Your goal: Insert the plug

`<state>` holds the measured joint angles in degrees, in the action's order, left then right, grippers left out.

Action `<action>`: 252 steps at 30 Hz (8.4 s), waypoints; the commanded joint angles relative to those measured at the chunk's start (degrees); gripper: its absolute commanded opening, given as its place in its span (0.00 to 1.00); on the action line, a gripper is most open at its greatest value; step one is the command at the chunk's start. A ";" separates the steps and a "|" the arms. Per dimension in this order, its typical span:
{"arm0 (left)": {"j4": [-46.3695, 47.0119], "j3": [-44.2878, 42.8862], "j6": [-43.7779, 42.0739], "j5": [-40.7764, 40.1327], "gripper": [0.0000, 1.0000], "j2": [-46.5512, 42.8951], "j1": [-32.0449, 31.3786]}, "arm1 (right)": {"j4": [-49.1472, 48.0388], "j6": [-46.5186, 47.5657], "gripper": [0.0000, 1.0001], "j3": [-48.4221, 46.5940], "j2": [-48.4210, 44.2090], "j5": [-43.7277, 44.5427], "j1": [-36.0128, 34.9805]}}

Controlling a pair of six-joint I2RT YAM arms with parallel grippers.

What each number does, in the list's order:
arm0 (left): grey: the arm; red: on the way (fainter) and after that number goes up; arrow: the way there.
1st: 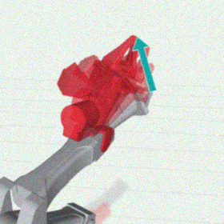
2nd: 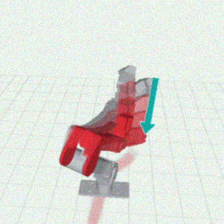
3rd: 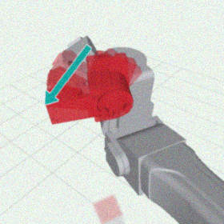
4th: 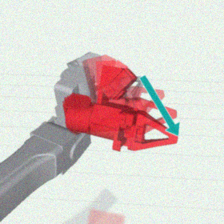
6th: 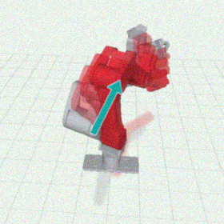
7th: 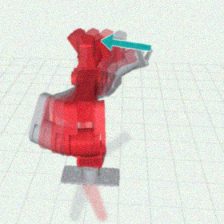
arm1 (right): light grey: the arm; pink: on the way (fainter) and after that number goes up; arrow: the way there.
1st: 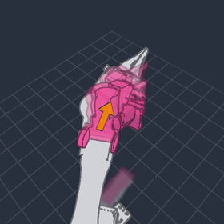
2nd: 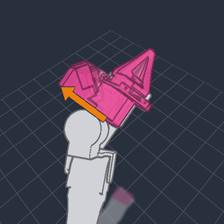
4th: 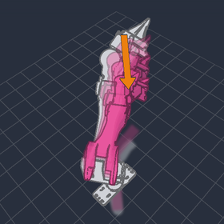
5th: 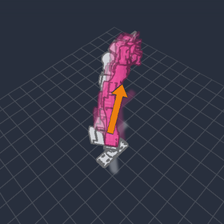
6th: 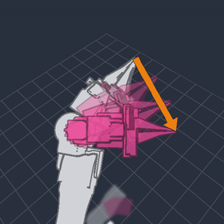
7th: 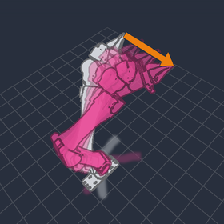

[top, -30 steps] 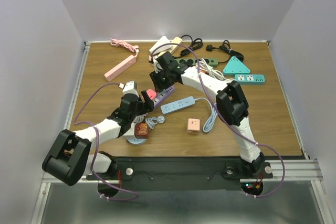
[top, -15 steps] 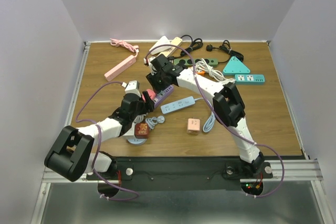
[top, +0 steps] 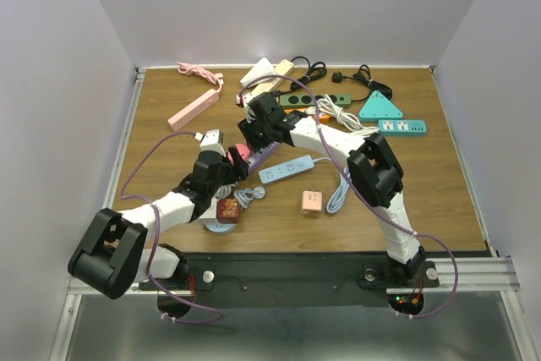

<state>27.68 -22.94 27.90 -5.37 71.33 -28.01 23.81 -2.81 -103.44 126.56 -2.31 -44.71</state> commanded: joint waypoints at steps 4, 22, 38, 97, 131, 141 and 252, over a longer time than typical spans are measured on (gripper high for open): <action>0.18 0.61 -0.21 0.36 0.76 -3.30 -0.12 | 7.65 -0.97 0.00 7.02 9.41 -2.70 -1.43; -1.92 -2.90 -1.27 -1.40 0.80 -2.68 -0.12 | 6.07 -5.36 0.13 12.21 2.99 -2.53 -1.43; -4.39 -2.81 -0.65 -1.75 0.80 -8.05 -0.12 | 3.17 -12.04 0.81 7.11 -4.74 3.01 -1.00; -27.59 -38.32 4.53 10.85 0.00 28.34 -30.98 | 0.98 -17.25 1.00 52.90 -73.55 10.31 18.08; -57.82 -68.72 20.96 40.88 0.00 31.77 -13.04 | -0.87 -5.72 1.00 45.17 -57.57 43.17 -14.61; -56.26 -68.82 25.44 40.78 0.00 29.31 -12.68 | 0.88 -7.12 0.99 43.94 -51.86 48.88 -19.45; -19.25 -38.50 -6.10 4.40 0.97 30.01 -14.18 | -2.37 -27.42 0.00 54.22 -44.56 10.74 14.74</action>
<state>5.52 -62.24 24.36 0.58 100.64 -41.54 24.71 -29.04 -49.74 81.52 6.79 -31.20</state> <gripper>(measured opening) 0.974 0.691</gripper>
